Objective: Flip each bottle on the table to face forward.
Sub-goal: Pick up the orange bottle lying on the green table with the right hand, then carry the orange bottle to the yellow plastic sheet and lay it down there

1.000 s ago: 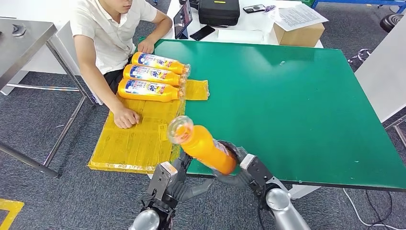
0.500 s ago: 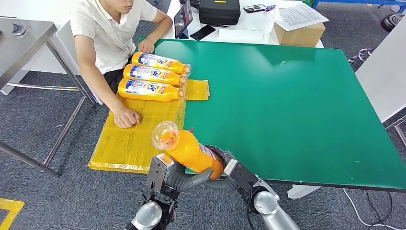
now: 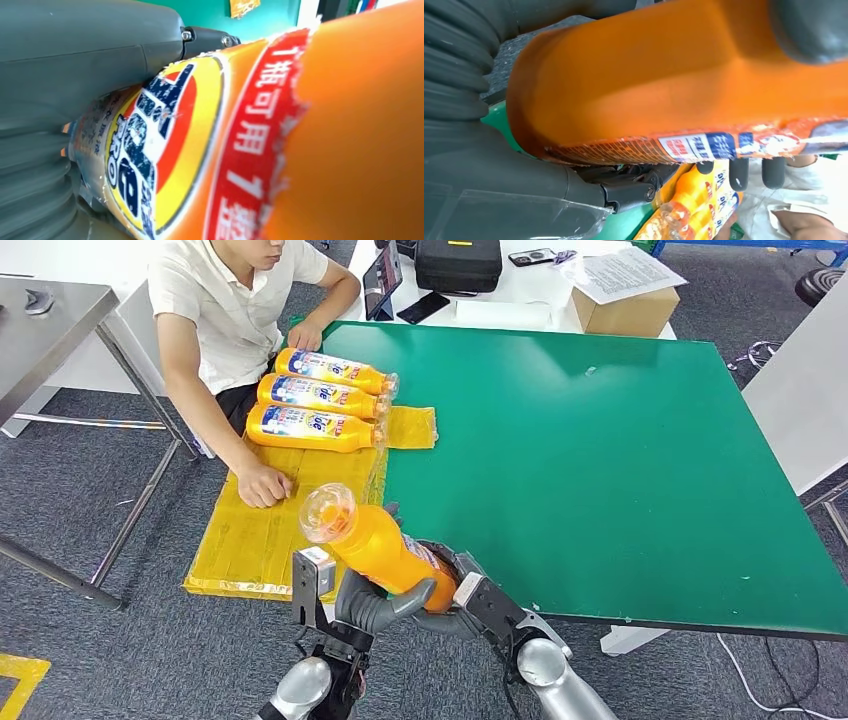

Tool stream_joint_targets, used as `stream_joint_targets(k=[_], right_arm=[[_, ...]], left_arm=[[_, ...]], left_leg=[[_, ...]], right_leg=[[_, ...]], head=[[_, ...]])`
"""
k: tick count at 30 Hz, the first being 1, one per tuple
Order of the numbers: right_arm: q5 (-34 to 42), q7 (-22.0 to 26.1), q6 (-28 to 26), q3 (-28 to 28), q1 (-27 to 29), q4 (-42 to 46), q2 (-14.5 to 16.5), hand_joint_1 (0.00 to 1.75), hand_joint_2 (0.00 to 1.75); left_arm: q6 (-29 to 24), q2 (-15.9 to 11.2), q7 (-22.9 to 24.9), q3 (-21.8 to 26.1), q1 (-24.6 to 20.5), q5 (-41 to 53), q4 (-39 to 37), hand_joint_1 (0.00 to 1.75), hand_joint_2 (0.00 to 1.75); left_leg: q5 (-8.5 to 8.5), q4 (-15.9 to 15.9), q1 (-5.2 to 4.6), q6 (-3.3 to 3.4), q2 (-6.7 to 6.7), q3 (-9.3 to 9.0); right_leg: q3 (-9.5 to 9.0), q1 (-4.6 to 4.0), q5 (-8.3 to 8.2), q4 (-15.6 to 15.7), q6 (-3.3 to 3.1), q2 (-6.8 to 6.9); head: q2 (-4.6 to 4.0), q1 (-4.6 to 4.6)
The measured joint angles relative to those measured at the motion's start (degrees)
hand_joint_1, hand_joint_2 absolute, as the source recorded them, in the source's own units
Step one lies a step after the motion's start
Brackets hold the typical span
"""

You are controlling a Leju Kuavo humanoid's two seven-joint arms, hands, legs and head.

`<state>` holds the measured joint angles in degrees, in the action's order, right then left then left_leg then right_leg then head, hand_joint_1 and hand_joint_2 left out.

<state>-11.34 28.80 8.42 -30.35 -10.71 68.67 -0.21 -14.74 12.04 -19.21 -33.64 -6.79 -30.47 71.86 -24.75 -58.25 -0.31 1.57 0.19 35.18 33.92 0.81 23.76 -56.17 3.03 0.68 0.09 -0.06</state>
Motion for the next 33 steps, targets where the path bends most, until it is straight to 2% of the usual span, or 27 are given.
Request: stream_joint_targets(k=[1, 2, 5, 6, 10, 13, 17, 21, 23, 27, 29, 31, 32, 33], right_arm=[[0.20, 0.12, -0.15, -0.28, -0.08, -0.19, 0.04, 0.00, 1.75], [0.34, 0.24, -0.27, -0.50, -0.12, -0.39, 0.08, 0.00, 1.31], [0.72, 0.55, -0.90, -1.00, -0.25, -1.03, 0.19, 0.00, 1.31], [0.77, 1.09, -1.74, -1.09, -0.23, -1.17, 0.29, 0.00, 1.75], [1.40, 4.61, -8.18, -1.04, 1.77, -0.39, 2.04, 0.00, 0.00], [2.72, 5.54, -11.17, -0.96, 4.99, 1.13, 3.49, 0.00, 0.00], [4.30, 6.21, -12.34, -0.57, 8.38, 1.80, 4.55, 0.00, 0.00], [4.81, 6.97, -13.70, -0.16, 10.10, 1.84, 5.20, 0.00, 0.00], [4.92, 8.20, -17.04, 0.44, 10.87, 2.25, 5.57, 0.00, 0.00], [7.58, 10.96, -30.96, 4.18, 12.80, 8.42, 7.15, 0.00, 0.00], [8.65, 11.15, -35.61, 7.26, 13.11, 12.79, 7.99, 0.00, 0.00], [8.96, 11.25, -38.99, 11.00, 13.17, 17.47, 8.82, 0.00, 0.00], [9.03, 11.27, -40.60, 13.03, 13.15, 19.85, 9.27, 0.00, 0.00], [9.13, 11.29, -41.89, 14.75, 13.11, 21.80, 9.69, 0.00, 0.00]], left_arm=[[0.41, -0.01, 0.35, 0.18, 0.19, -1.12, 0.60, 1.75, 1.75], [1.00, -0.02, 0.73, 0.42, 0.32, -2.26, 1.12, 1.75, 1.75], [3.49, -0.05, 1.06, 1.07, 0.64, -5.30, 2.57, 1.75, 1.75], [4.16, -0.08, 0.90, 1.30, 0.70, -6.06, 3.04, 1.75, 1.75], [5.50, -0.20, 0.43, 3.04, 1.05, -8.79, 5.50, 1.75, 1.75], [6.24, -0.40, 0.35, 4.80, 2.14, -9.71, 8.31, 1.75, 1.75], [6.06, -0.52, -0.69, 6.92, 3.30, -9.31, 11.66, 1.75, 1.75], [1.72, -0.97, -3.03, 8.29, 3.36, -2.85, 13.14, 1.75, 1.75], [-4.18, -1.68, -4.38, 8.49, 2.66, 6.40, 12.84, 1.75, 1.75], [-17.29, -4.19, -5.62, 8.61, -0.68, 31.83, 9.26, 1.75, 1.75], [-20.01, -5.56, -3.31, 8.78, -2.48, 43.54, 6.75, 1.75, 1.75], [-20.96, -6.89, 0.93, 9.18, -4.24, 55.53, 3.97, 1.67, 1.75], [-20.90, -7.61, 3.70, 9.45, -5.23, 61.64, 2.38, 1.48, 1.75], [-20.43, -8.19, 6.38, 9.74, -6.22, 66.86, 0.86, 1.41, 1.75]], left_leg=[[0.00, 0.00, 0.00, 0.00, 0.00, 0.00], [0.00, 0.00, 0.00, 0.00, -0.01, 0.01], [0.00, 0.00, 0.00, 0.00, -0.01, 0.02], [0.00, 0.00, 0.00, 0.00, -0.01, 0.02], [0.00, 0.00, 0.01, 0.00, -0.01, 0.01], [-0.02, 0.00, 0.03, -0.02, -0.01, 0.02], [-0.03, 0.01, 0.03, -0.03, -0.01, 0.07], [-0.02, 0.01, 0.02, -0.03, -0.02, 0.06], [0.00, 0.01, 0.02, -0.02, -0.04, 0.05], [0.05, 0.01, 0.01, -0.04, -0.07, 0.03], [0.07, 0.01, 0.01, -0.07, -0.06, 0.01], [0.09, 0.01, 0.01, -0.08, -0.05, 0.01], [0.10, 0.01, 0.01, -0.08, -0.06, 0.01], [0.10, 0.01, 0.01, -0.08, -0.06, 0.00]], right_leg=[[0.00, 0.00, 0.00, 0.00, 0.00, 0.00], [0.00, 0.00, 0.00, 0.00, 0.00, 0.00], [0.00, 0.00, 0.00, 0.00, 0.00, 0.00], [0.00, 0.00, 0.00, 0.00, 0.00, 0.00], [0.01, -0.01, 0.00, 0.00, 0.00, 0.00], [0.04, -0.02, 0.02, -0.01, -0.02, 0.00], [0.08, -0.01, 0.04, 0.00, -0.03, 0.00], [0.08, 0.00, 0.03, 0.01, -0.03, 0.00], [0.08, 0.00, 0.02, 0.01, -0.03, 0.02], [0.05, 0.00, 0.00, 0.00, -0.03, 0.06], [0.04, 0.00, -0.01, -0.01, -0.03, 0.06], [0.03, 0.00, -0.02, -0.01, -0.03, 0.05], [0.03, 0.00, -0.02, -0.01, -0.03, 0.06], [0.03, 0.00, -0.02, -0.01, -0.03, 0.06]], head=[[0.00, -0.01], [0.00, 0.00], [0.00, 0.01], [0.00, 0.01], [0.00, 0.02], [0.00, 0.01], [0.00, 0.02], [0.00, 0.02], [0.00, 0.02], [0.00, 0.01], [0.00, 0.01], [0.00, 0.02], [0.00, 0.01], [0.00, 0.02]])
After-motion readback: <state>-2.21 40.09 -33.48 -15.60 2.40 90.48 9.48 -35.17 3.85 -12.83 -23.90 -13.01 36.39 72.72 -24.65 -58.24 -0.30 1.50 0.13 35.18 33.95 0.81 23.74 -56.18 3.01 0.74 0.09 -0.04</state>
